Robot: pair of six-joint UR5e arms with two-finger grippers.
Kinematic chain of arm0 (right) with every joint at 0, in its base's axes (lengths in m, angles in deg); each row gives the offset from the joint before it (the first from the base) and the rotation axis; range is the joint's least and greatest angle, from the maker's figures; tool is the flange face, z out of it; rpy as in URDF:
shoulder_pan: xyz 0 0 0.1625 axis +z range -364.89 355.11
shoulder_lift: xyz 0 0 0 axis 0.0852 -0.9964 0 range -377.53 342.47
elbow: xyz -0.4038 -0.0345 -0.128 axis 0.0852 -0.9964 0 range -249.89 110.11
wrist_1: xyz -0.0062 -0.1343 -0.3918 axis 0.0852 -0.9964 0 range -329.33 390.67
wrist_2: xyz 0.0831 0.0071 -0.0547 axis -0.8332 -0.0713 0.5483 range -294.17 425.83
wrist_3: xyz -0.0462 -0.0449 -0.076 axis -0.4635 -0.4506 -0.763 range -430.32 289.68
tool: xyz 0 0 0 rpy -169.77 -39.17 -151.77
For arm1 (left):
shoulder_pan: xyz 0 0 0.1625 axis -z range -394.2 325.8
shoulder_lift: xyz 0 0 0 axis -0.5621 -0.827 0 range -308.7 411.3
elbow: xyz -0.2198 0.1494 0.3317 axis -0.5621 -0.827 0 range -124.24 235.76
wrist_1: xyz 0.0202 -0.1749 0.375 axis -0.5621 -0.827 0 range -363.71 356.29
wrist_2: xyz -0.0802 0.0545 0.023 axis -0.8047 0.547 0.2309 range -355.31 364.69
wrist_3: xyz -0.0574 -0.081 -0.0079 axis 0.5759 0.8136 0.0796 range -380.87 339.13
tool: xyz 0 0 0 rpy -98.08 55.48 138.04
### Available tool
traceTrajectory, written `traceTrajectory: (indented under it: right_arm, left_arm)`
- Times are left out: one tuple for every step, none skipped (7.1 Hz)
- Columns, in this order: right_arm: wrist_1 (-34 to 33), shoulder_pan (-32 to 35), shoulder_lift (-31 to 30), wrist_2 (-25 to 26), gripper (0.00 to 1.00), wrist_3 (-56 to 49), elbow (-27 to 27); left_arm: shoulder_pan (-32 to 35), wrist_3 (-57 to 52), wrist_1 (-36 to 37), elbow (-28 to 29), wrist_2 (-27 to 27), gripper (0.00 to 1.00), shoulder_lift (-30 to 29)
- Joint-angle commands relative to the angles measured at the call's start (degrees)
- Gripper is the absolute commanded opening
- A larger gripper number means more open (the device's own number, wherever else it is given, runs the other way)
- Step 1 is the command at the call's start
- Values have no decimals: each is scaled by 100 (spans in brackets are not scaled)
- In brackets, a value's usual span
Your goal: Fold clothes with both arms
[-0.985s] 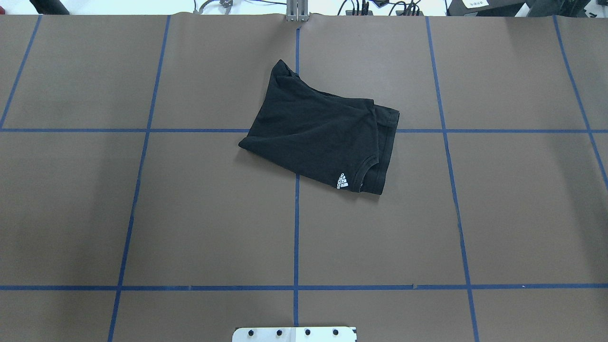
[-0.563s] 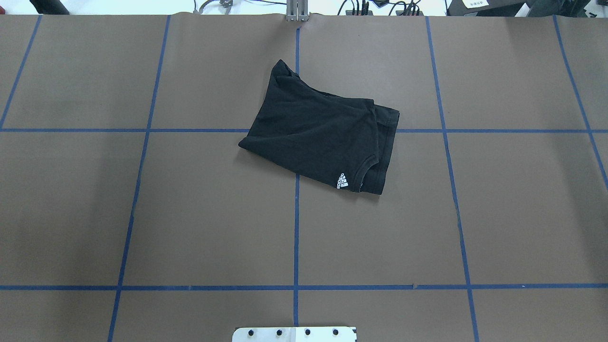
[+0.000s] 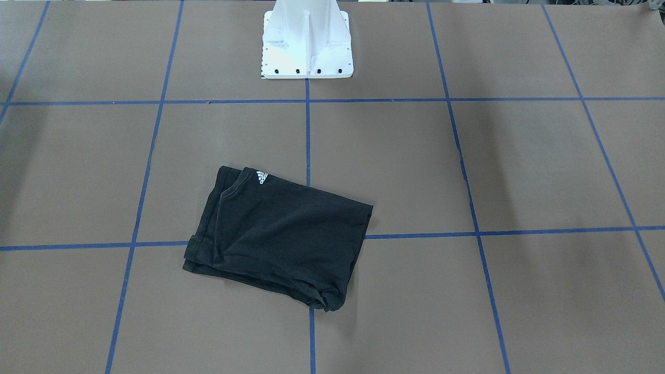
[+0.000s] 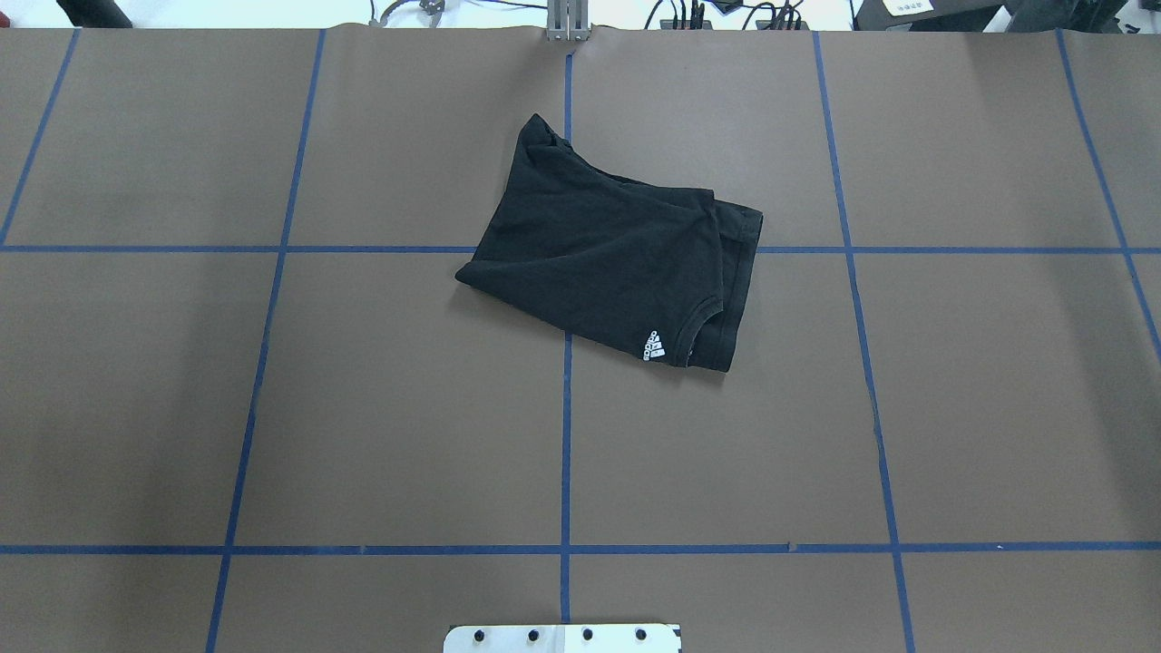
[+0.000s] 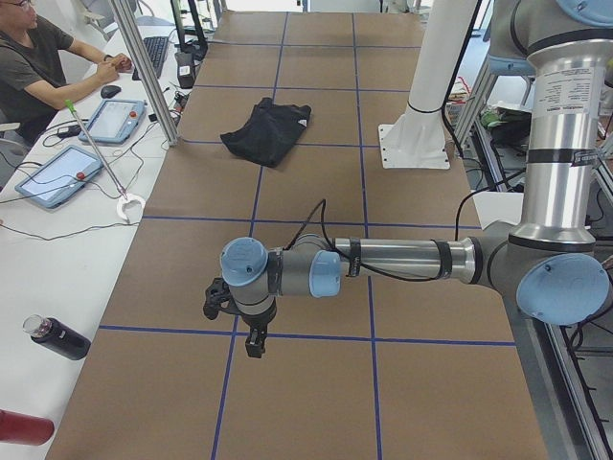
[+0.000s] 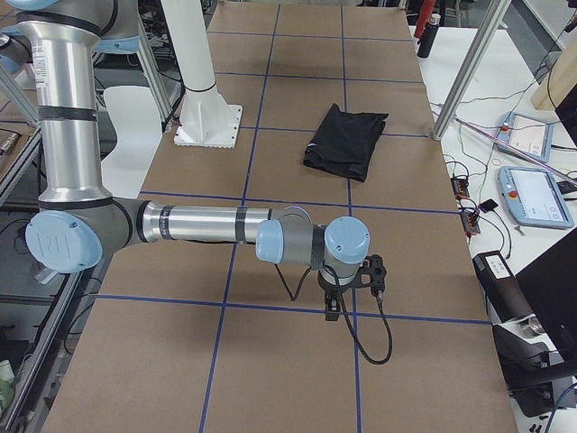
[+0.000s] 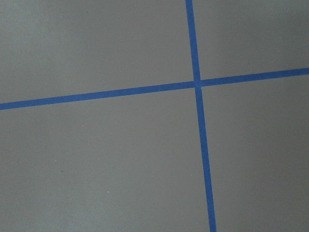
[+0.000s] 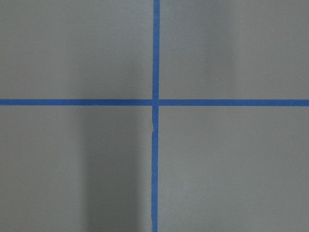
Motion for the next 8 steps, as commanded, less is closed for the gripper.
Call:
traceTrajectory:
  right_arm:
    - [-12, 1, -12, -20, 100, 15, -3]
    - [-12, 1, -12, -11, 100, 15, -21]
    - [-12, 1, -12, -11, 100, 15, -30]
    - [-12, 1, -3, -11, 100, 15, -30]
    - [-12, 1, 14, -11, 100, 24, -39]
    - [-12, 1, 15, -11, 100, 15, -56]
    - [-12, 1, 15, -11, 100, 15, -56]
    - [-12, 1, 15, -20, 100, 15, -56]
  left_arm:
    - [-7, 342, 39, 4, -24, 100, -5]
    - [1, 606, 39, 3, -42, 100, -5]
    - [-7, 826, 48, 21, -51, 100, -5]
    - [-8, 854, 39, 21, -51, 100, -5]
    - [-8, 855, 39, 21, -51, 100, -5]
    - [-8, 846, 39, 12, -51, 100, -5]
    - [-8, 846, 39, 12, -51, 100, -5]
    - [-8, 846, 39, 12, -51, 100, -5]
